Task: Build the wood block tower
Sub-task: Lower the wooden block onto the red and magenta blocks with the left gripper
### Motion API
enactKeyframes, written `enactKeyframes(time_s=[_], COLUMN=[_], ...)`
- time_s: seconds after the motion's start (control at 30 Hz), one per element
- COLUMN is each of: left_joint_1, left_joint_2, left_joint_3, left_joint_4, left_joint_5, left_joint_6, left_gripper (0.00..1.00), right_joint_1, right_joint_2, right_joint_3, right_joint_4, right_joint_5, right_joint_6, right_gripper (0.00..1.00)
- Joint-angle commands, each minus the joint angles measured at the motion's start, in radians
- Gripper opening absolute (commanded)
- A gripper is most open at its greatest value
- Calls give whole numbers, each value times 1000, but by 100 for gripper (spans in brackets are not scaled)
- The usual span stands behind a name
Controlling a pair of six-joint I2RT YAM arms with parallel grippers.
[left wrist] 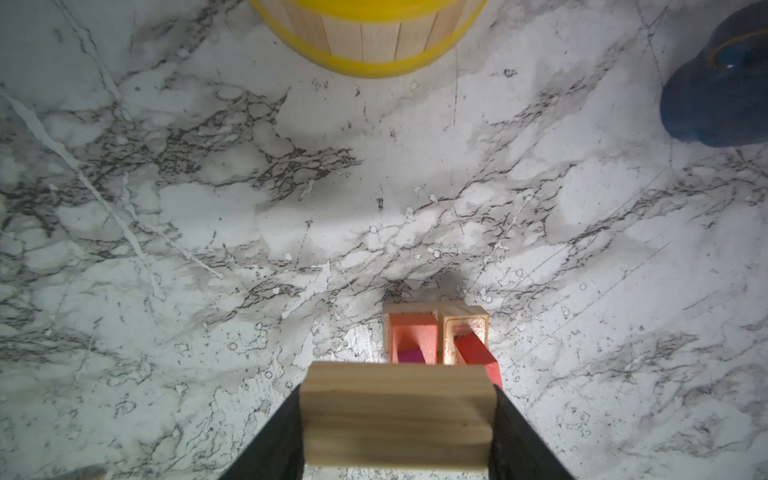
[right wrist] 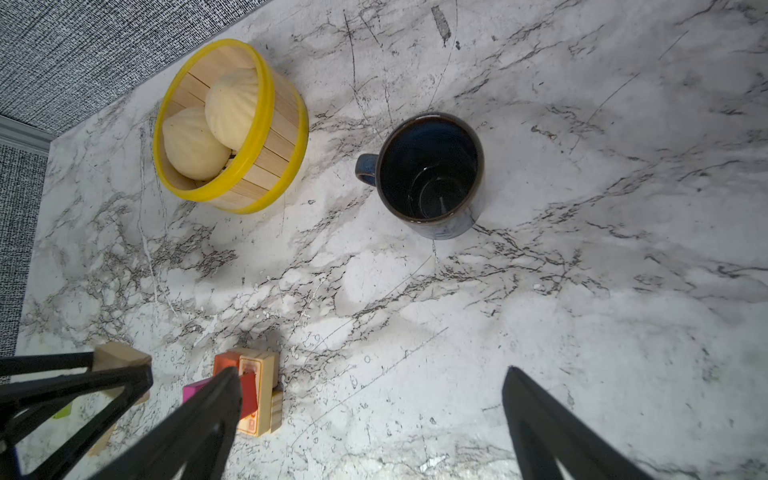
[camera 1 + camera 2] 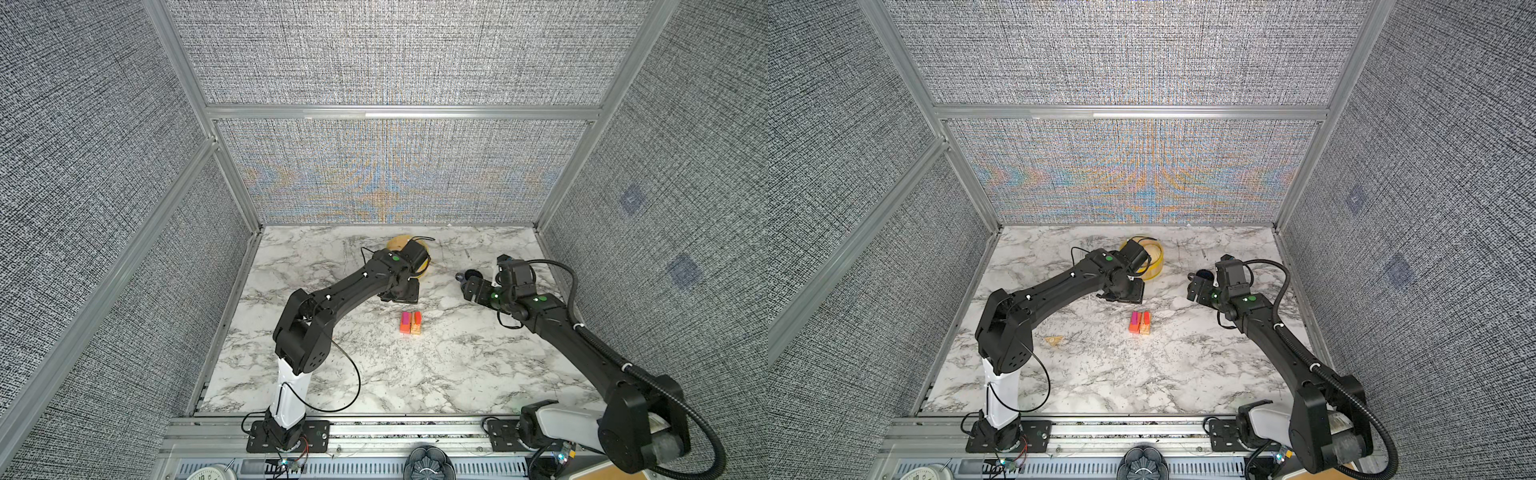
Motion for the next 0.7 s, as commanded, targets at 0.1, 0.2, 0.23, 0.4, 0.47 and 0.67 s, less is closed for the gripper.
enactKeyframes(time_s=[0.1, 0.2, 0.23, 0.4, 0.47, 0.67], left_joint_1=[-44, -58, -63, -80, -88, -103], left_joint_2=[-38, -38, -33, -20, -21, -21], left_joint_3=[-42, -44, -40, -12, -14, -44], left_joint_4=[63, 75, 76, 63, 63, 66], left_joint_5=[-10, -21, -22, -31, -36, -53], left_joint_6=[-62, -78, -81, -89, -92, -108], left_gripper=[57, 58, 58, 58, 59, 59], right_joint_1=[2, -1, 0, -1, 0, -1], right_joint_2=[9, 8, 9, 11, 15, 19], right_joint_3=[2, 2, 2, 2, 3, 6], right_joint_4=[10, 11, 12, 13, 13, 13], right_joint_5=[-8, -11, -12, -18, -22, -31], right_joint_6=[10, 11, 11, 10, 7, 5], right_gripper=[99, 99, 99, 99, 99, 99])
